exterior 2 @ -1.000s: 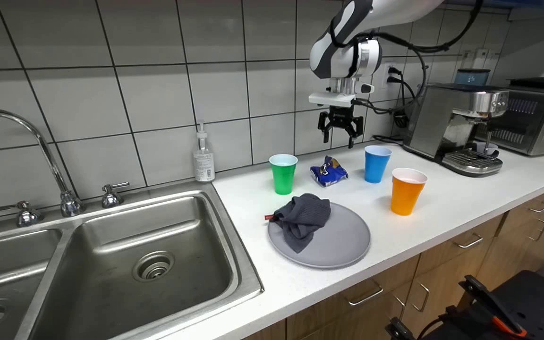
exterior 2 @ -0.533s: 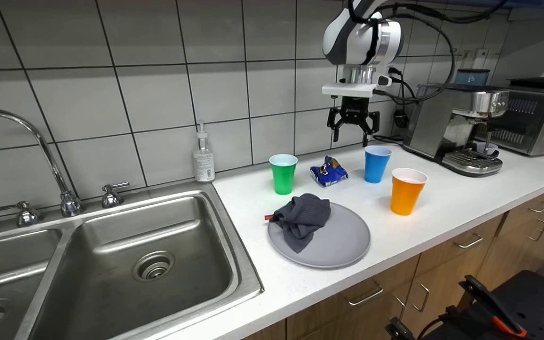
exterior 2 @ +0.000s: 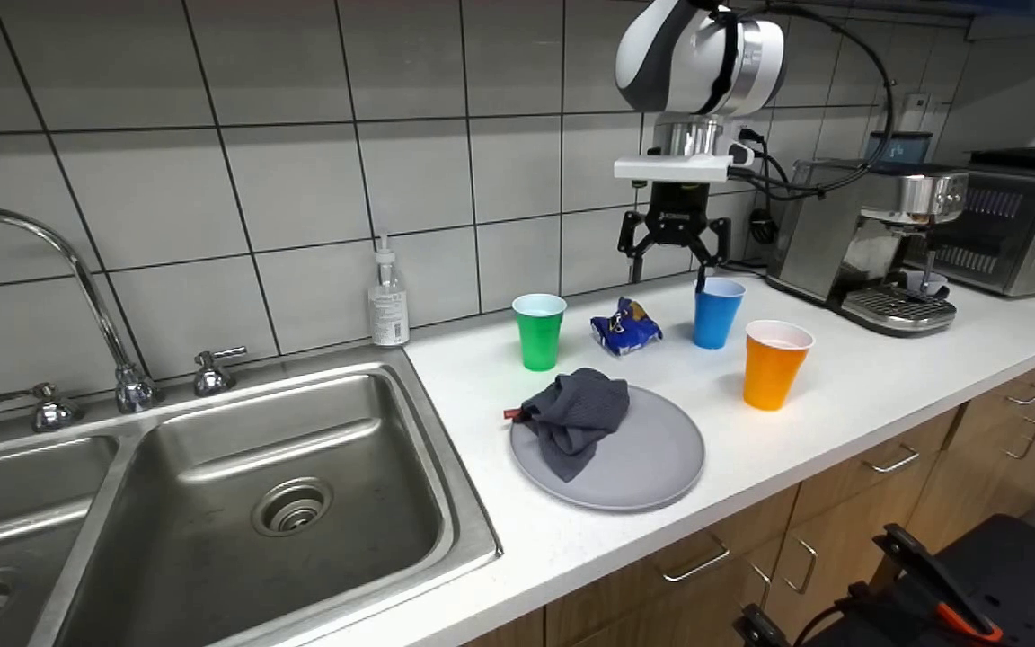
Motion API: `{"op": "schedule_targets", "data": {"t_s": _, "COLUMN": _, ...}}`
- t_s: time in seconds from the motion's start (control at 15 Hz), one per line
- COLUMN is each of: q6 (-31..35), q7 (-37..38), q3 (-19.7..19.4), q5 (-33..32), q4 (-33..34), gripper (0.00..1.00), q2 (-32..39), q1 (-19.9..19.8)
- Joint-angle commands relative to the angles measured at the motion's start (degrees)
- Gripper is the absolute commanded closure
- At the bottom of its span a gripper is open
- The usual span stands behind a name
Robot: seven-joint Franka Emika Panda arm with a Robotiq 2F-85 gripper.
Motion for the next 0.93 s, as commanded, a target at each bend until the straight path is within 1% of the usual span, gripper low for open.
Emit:
{"op": "schedule_targets", "data": {"t_s": 0.0, "q6": 1.69, "q7": -1.86, "q3": 1.45, "q5": 0.37, "q4": -6.16, "gripper": 0.00, "q2": -4.62, "q1": 1.09}}
{"op": "schedule_targets", "data": {"t_s": 0.07, "q6": 0.32, "q7": -0.05, "q3": 0.84, "q5": -0.05, "q4": -2.22, "gripper": 0.00, "q2": -1.27, "q1": 0.74}}
{"op": "schedule_targets", "data": {"t_s": 0.27, "q6": 0.49, "q7": -0.11, "q3": 1.38, "q5": -0.08, "q4": -4.02, "gripper": 0.00, "q2": -2.42, "q1": 1.39}}
{"op": "schedule_targets", "data": {"t_s": 0.6, "q6": 0.63, "q7": -0.44, "q3": 1.37, "q5": -0.08, "q4": -4.36, "gripper": 0.00, "q2": -2.72, "q1": 1.34}}
{"op": "schedule_targets", "data": {"t_s": 0.87, "q6": 3.55, "q7": 3.80, "q3": 1.65, "q5": 1.02, "q4": -6.21, "gripper": 0.00, "q2": -3.31, "q1": 2.17}}
